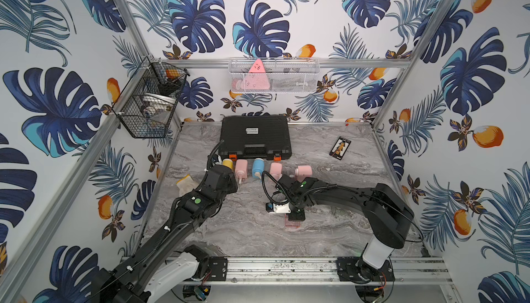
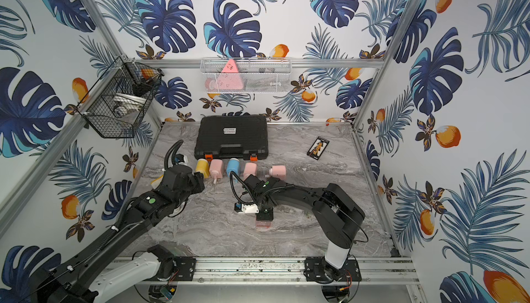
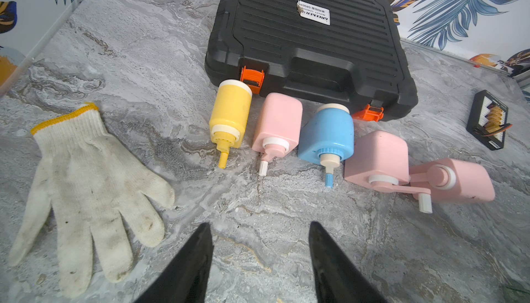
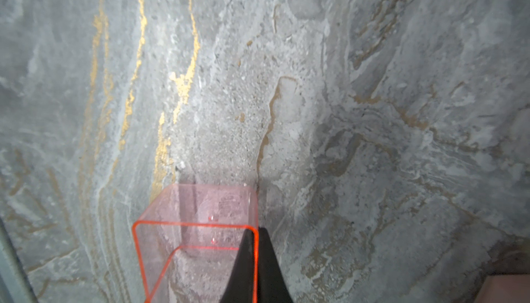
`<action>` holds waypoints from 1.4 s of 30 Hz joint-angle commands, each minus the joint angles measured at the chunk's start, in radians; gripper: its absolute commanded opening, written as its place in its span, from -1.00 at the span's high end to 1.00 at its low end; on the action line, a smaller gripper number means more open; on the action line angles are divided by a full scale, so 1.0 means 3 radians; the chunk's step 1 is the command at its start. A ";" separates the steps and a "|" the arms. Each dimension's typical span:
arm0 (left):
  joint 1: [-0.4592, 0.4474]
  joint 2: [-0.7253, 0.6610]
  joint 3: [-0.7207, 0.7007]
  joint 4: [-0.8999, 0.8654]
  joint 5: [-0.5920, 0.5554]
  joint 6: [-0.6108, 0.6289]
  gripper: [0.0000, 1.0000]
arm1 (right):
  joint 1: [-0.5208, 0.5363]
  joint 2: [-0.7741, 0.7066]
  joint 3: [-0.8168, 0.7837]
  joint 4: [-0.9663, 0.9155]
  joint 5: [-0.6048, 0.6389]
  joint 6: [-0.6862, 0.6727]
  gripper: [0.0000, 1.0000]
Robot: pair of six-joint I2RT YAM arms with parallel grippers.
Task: Put the tray back into the pencil sharpener
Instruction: Place the container at the center of the board, then pick up the pencil sharpener from the center of the board.
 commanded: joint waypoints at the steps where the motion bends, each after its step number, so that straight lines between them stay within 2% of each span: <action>1: 0.0010 0.0008 0.0003 0.0057 0.0013 0.0042 -0.22 | 0.0007 -0.0005 -0.0018 0.0063 -0.0053 0.0005 0.80; 9: 0.0006 0.0066 0.0071 0.0036 0.0101 0.0172 -0.31 | 0.0020 -0.0138 -0.0079 0.0127 -0.0051 0.0105 0.47; 14: 0.0007 0.0032 0.0118 0.0103 0.0196 0.0374 -0.37 | 0.0027 -0.0490 -0.0185 0.0360 -0.0153 0.0306 0.35; 16: 0.0011 0.0020 0.0146 0.0168 0.0217 0.0470 -0.41 | 0.0027 -0.0731 -0.0302 0.0673 -0.0105 0.0519 0.24; 19: 0.0009 0.0043 0.0210 0.0271 0.0254 0.0624 -0.42 | 0.0022 -0.1129 -0.0515 0.1248 -0.0051 0.0887 0.21; 23: 0.0011 0.0185 0.0332 0.0444 0.0420 0.0866 -0.35 | -0.0059 -0.1474 -0.0646 0.1776 0.0265 0.1833 0.00; 27: 0.0007 0.0453 0.0513 0.0582 0.0866 0.1279 -0.42 | -0.0363 -0.1673 -0.0621 0.1719 0.0344 0.2720 -0.01; 29: 0.0009 0.0617 0.0646 0.0578 0.1121 0.1437 -0.49 | -0.0548 -0.1818 -0.0700 0.1754 0.0268 0.2998 -0.03; 31: 0.0008 0.0795 0.0776 0.0586 0.1506 0.1614 -0.52 | -0.0700 -0.1947 -0.0750 0.1732 0.0373 0.3258 -0.03; 33: 0.0008 0.0992 0.0924 0.0581 0.1970 0.1768 -0.53 | -0.0851 -0.2065 -0.0777 0.1643 0.0457 0.3472 -0.03; 36: -0.0005 0.1221 0.0994 0.0786 0.2421 0.1802 -0.45 | -0.0990 -0.2205 -0.0786 0.1458 0.0615 0.3746 -0.04; 39: -0.0077 0.1368 0.0963 0.1065 0.2662 0.1976 -0.42 | -0.1066 -0.2390 -0.0864 0.1352 0.0707 0.3857 -0.05; 42: -0.0236 0.1524 0.1023 0.1171 0.2733 0.2378 -0.44 | -0.1107 -0.2638 -0.0987 0.1268 0.0807 0.3952 -0.05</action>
